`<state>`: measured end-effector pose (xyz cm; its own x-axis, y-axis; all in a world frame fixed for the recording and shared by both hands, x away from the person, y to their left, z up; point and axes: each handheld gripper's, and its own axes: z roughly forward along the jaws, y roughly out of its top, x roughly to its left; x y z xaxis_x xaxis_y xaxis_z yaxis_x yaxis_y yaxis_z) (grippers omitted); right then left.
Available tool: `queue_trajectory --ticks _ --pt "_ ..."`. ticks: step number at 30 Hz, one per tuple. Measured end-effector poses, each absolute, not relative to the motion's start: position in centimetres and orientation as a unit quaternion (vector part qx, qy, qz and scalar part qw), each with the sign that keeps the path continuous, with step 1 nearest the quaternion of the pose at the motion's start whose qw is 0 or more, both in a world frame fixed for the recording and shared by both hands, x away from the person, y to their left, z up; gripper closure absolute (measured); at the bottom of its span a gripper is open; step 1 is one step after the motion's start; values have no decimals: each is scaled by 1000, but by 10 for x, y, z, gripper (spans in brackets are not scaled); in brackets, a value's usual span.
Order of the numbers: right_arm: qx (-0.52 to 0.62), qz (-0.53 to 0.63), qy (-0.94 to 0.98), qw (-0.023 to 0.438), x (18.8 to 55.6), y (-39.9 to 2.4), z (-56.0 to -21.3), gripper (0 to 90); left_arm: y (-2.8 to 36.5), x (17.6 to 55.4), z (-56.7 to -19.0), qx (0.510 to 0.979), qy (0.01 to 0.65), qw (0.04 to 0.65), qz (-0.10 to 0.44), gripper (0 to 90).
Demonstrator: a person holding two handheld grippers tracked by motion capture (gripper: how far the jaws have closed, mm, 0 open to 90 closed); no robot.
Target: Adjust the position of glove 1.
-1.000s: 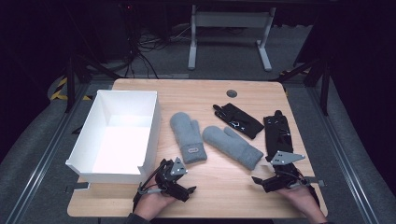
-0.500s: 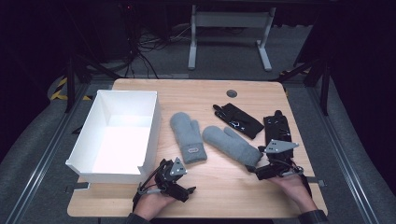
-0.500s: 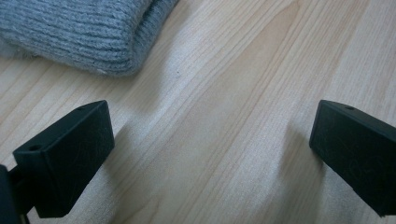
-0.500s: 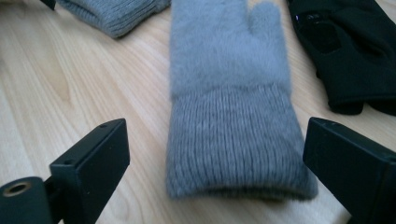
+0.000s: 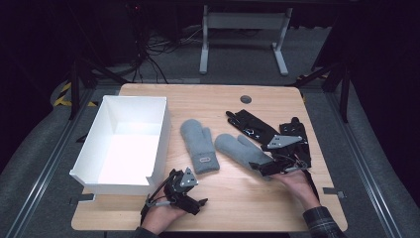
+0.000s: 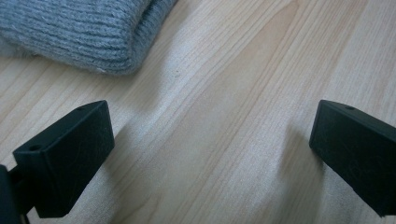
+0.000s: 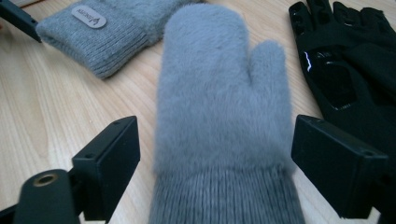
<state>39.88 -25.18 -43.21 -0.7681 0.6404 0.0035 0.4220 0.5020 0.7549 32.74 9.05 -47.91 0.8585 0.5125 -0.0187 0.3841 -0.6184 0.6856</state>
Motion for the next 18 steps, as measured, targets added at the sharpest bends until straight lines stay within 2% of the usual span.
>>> queue_trajectory --ticks 5,9,12,17,18 --pt "305 388 859 133 410 -241 -435 204 91 327 -479 895 251 358 90 3" --pt "300 379 865 136 416 -233 -441 302 91 327 -479 895 251 358 90 3" --pt "296 367 870 143 417 -230 -444 405 90 327 -479 895 252 358 89 3" --pt "296 360 872 149 416 -231 -444 709 90 327 -479 895 251 358 90 3" --pt "297 362 871 146 416 -232 -443 745 90 327 -479 895 251 358 90 3"
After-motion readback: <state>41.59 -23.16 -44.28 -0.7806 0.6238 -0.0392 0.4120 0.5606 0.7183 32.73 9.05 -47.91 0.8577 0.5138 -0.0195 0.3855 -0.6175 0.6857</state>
